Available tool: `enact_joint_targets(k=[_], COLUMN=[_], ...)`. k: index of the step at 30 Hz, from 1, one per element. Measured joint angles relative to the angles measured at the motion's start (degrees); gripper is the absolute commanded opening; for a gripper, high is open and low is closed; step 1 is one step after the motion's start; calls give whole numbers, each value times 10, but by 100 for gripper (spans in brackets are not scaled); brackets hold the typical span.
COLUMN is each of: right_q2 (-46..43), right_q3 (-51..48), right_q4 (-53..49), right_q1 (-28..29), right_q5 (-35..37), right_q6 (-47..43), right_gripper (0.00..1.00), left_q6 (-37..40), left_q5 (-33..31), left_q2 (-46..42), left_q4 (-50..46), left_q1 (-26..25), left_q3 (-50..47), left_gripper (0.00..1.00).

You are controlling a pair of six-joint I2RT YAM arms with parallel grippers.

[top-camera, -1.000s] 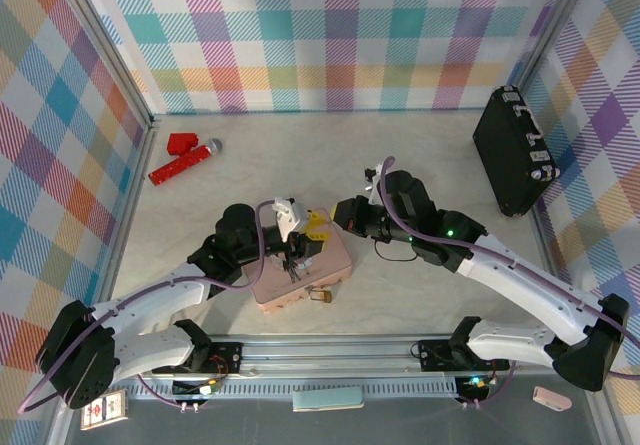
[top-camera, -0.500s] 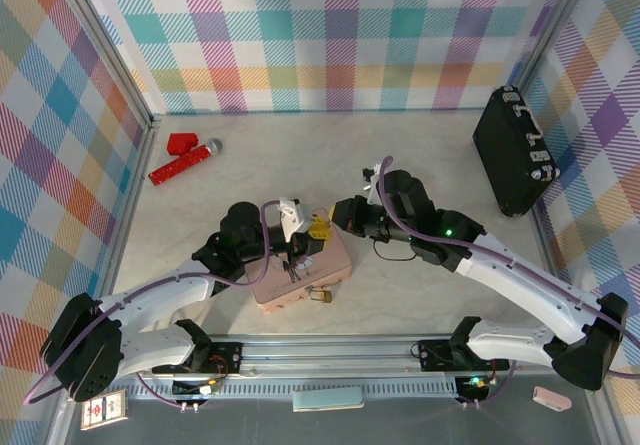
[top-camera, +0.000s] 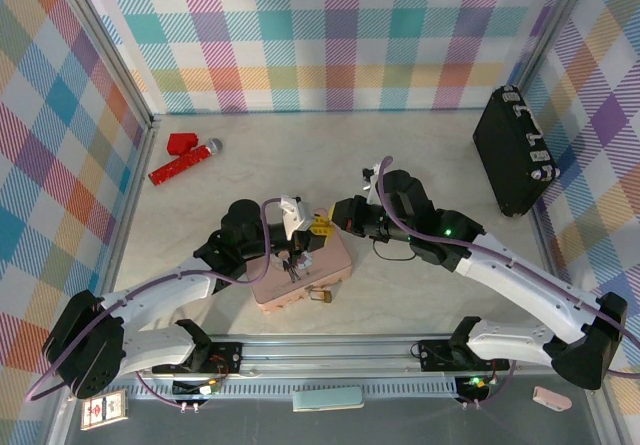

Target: Unlock a padlock with a key

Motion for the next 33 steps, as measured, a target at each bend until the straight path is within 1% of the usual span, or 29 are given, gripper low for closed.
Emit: enact_joint_targets(k=[6, 12, 22, 23, 24, 25, 33], right_q2=[-1, -4, -15, -16, -16, -16, -15], right_q3=[0, 0, -1, -1, -1, -1, -1], right_q4=[-1, -1, -14, -14, -14, -14, -14], right_q1=[0, 0, 0, 0, 0, 0, 0], right_q5=[14, 30, 55, 55, 55, 55, 54], right_q6=[0, 0, 0, 0, 0, 0, 0], right_gripper=[0, 0, 0, 0, 0, 0, 0], left_q6=[0, 0, 3, 3, 3, 3, 5], left_q5=[0, -1, -12, -12, -13, -14, -16], left_q2=[3, 3, -2, -3, -3, -4, -5], left_q4=[7, 7, 5, 5, 5, 5, 5], left_q1=[0, 0, 0, 0, 0, 0, 0], left_q3=[0, 2, 2, 2, 2, 2, 2], left_gripper=[12, 14, 8, 9, 13, 14, 13])
